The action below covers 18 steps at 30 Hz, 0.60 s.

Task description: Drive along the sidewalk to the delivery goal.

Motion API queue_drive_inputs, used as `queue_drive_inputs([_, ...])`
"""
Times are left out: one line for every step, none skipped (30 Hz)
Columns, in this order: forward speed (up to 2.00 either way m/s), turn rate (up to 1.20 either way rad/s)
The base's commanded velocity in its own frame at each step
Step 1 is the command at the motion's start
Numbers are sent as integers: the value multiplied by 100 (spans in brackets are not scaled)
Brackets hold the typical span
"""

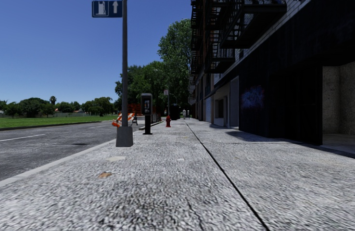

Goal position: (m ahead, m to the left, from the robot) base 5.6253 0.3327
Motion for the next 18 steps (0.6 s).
queue_drive_inputs([200,0])
queue_drive_inputs([200,0])
queue_drive_inputs([200,0])
queue_drive_inputs([200,0])
queue_drive_inputs([200,0])
queue_drive_inputs([200,0])
queue_drive_inputs([200,0])
queue_drive_inputs([200,0])
queue_drive_inputs([200,0])
queue_drive_inputs([200,0])
queue_drive_inputs([200,0])
queue_drive_inputs([200,0])
queue_drive_inputs([200,0])
queue_drive_inputs([200,0])
queue_drive_inputs([200,0])
queue_drive_inputs([200,0])
queue_drive_inputs([200,0])
queue_drive_inputs([200,0])
